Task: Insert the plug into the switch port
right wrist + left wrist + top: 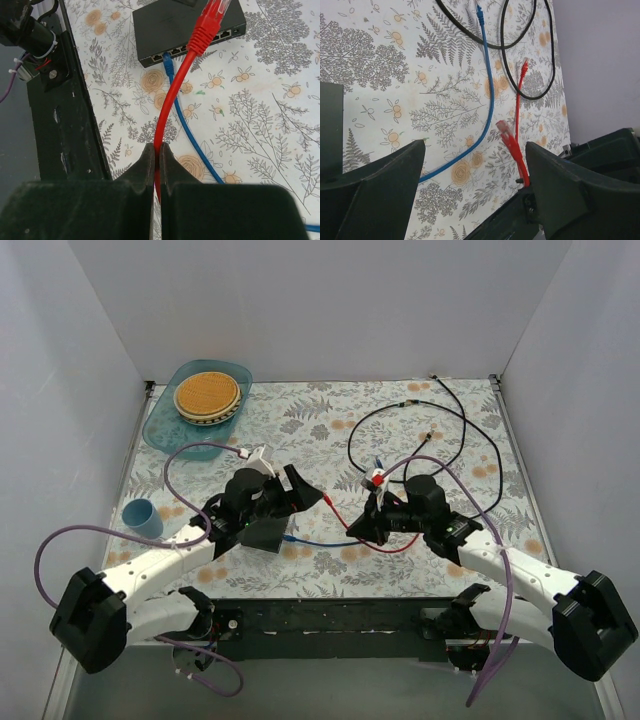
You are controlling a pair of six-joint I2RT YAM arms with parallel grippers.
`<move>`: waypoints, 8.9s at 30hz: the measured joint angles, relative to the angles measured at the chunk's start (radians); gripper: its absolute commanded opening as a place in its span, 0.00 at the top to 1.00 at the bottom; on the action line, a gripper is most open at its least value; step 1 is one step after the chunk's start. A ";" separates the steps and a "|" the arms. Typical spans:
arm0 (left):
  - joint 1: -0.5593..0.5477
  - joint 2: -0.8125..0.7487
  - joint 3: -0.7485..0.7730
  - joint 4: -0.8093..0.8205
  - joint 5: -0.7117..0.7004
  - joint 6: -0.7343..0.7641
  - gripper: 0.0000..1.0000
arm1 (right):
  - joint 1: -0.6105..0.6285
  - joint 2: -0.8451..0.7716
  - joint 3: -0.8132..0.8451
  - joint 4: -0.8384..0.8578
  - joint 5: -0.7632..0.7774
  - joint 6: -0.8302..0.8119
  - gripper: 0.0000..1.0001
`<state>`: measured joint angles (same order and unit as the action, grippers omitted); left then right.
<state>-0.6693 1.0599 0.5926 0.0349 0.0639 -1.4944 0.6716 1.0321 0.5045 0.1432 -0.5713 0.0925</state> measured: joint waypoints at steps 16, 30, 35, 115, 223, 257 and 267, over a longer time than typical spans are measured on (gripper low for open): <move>0.000 0.125 0.065 0.108 0.079 -0.026 0.65 | 0.057 0.008 0.000 0.011 0.056 -0.003 0.99; 0.000 0.167 0.091 0.124 0.113 -0.024 1.00 | 0.063 0.003 0.000 0.001 0.076 0.000 0.64; 0.000 0.131 0.075 0.124 0.100 -0.021 1.00 | 0.063 0.000 0.003 0.005 0.119 0.034 0.35; 0.283 0.188 0.145 -0.306 -0.121 0.191 0.02 | 0.253 0.245 0.230 -0.043 0.592 -0.087 0.99; 0.414 0.188 -0.144 -0.002 0.128 0.164 0.02 | 0.444 0.791 0.549 -0.147 0.637 -0.253 0.99; 0.419 0.171 -0.180 0.048 0.160 0.172 0.02 | 0.483 0.743 0.507 -0.071 0.725 -0.193 0.99; 0.420 0.148 -0.200 0.058 0.167 0.171 0.14 | 0.483 0.766 0.499 -0.063 0.724 -0.171 0.99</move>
<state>-0.2497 1.2079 0.3923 0.0929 0.2314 -1.3235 1.1545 1.7977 1.0039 0.0807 0.1532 -0.0784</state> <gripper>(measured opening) 0.952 0.043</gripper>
